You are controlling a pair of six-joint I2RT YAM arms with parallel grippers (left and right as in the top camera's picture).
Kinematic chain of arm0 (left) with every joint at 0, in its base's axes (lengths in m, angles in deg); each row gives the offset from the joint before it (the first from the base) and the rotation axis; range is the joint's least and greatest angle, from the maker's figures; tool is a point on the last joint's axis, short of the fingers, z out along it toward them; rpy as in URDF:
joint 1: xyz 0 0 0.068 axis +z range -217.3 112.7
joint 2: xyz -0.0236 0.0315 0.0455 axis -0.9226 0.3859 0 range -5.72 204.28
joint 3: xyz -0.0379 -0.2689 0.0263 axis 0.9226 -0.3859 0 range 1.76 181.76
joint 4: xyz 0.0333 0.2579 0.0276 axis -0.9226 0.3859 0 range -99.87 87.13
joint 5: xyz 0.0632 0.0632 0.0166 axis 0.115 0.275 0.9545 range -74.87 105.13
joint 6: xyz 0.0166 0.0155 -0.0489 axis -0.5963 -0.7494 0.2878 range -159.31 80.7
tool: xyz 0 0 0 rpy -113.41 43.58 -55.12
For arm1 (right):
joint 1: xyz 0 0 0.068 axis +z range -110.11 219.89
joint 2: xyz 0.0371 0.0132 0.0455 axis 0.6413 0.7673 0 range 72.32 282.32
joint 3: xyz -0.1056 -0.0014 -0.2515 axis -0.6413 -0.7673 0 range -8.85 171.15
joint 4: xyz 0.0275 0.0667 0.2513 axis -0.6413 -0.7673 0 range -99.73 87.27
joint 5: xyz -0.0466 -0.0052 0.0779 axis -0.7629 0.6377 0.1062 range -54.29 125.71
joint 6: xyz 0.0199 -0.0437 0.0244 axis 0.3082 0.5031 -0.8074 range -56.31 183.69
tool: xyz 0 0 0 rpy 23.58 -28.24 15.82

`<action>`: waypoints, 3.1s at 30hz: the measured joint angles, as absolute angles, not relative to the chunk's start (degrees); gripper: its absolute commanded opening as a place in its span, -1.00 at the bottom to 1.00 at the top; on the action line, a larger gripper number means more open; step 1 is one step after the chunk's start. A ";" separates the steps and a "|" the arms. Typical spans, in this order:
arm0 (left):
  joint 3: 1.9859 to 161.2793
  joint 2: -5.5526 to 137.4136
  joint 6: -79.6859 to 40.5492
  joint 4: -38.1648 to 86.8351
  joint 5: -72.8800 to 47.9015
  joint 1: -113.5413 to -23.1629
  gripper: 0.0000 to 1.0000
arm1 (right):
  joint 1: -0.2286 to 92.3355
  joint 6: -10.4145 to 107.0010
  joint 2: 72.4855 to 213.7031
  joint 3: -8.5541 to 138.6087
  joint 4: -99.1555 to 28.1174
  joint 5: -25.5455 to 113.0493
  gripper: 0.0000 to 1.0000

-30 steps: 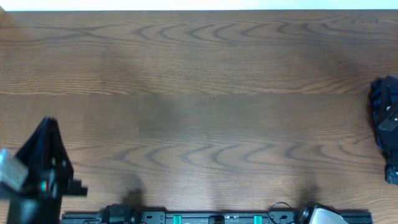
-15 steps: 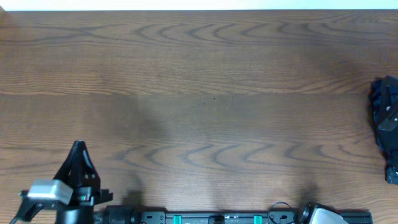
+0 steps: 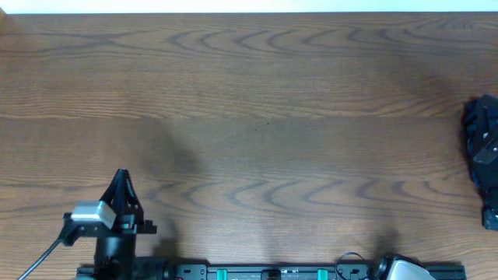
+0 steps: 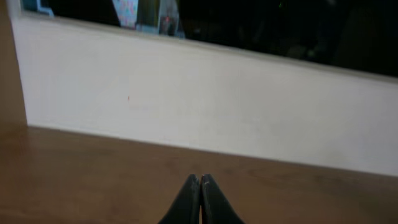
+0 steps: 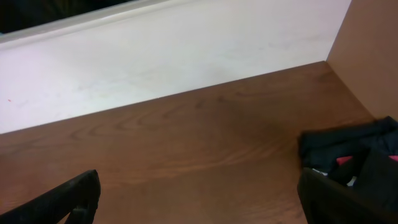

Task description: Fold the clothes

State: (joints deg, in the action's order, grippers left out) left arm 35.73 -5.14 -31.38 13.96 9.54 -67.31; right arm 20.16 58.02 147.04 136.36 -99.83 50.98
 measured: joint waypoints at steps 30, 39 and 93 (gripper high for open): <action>8.96 -5.14 -24.58 9.40 9.61 -67.31 -0.75 | 20.16 58.02 147.04 136.31 -99.83 51.00 0.98; 8.96 -5.14 -28.87 9.44 13.15 -67.31 -0.24 | 20.16 58.02 147.04 136.31 -99.83 51.00 0.99; 8.96 -5.14 -31.67 9.53 14.26 -67.31 0.96 | 20.16 58.11 147.21 136.14 -99.26 47.35 0.98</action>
